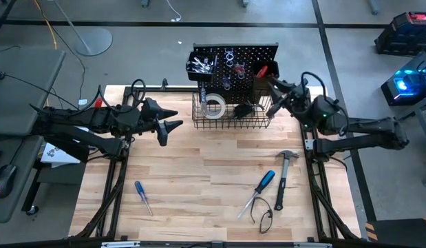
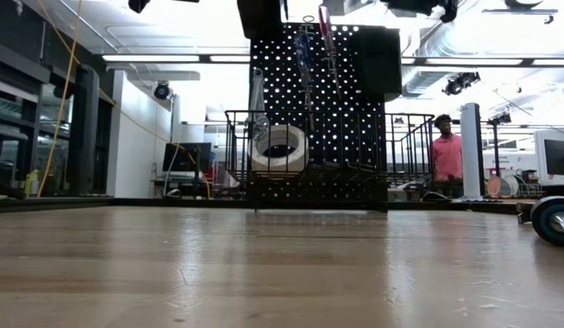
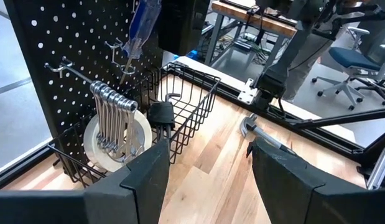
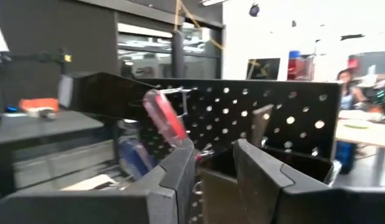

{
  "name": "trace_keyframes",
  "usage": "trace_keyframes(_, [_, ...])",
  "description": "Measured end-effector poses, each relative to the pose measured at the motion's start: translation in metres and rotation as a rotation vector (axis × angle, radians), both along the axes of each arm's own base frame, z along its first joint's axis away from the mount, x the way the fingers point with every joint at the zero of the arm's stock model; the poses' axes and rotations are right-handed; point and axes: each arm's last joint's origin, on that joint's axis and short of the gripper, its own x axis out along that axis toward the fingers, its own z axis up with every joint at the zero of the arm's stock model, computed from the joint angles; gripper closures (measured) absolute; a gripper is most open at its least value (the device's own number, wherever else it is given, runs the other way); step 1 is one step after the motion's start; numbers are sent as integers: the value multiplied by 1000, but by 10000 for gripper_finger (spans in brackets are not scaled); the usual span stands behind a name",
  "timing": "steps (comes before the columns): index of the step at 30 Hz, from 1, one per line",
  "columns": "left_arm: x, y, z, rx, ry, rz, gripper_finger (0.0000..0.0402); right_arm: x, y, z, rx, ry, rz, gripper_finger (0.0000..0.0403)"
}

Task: Hang tools onto peg board
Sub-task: Put the red allen wrench in the right black bin on the pegboard

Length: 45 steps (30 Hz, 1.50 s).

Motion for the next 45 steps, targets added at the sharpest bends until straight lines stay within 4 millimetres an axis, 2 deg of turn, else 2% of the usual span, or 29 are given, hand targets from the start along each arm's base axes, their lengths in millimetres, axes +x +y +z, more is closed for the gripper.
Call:
trace_keyframes(7, [0,0,0,-15,-11,6,193,1,-3,1,-27,28,-144,297])
trace_keyframes(12, [0,0,0,-15,-8,6,193,-2,0,2,-23,19,-147,297])
trace_keyframes(15, [0,0,0,-14,-2,6,193,-5,-1,4,-13,11,-216,297])
trace_keyframes(20, [-1,0,-2,-10,18,8,193,-17,-15,21,70,-181,-343,297])
trace_keyframes(24, [-1,2,-2,-14,17,10,193,-21,-35,45,166,-291,-274,297])
trace_keyframes(27, [0,4,-2,-23,18,0,193,-22,-53,61,312,-329,-175,297])
trace_keyframes(30, [0,4,-2,-37,18,-21,193,-23,-71,71,490,-264,-105,297])
trace_keyframes(33, [0,4,-2,-52,17,-39,193,-23,-85,70,612,-156,-116,297])
trace_keyframes(36, [0,3,-2,-62,19,-64,193,-27,-91,70,646,-100,-119,297])
trace_keyframes(41, [1,3,-3,-71,24,-90,193,-43,-89,77,619,-139,-123,297])
trace_keyframes(45, [0,2,-4,-76,41,-104,193,-47,-95,75,663,-151,-90,297])
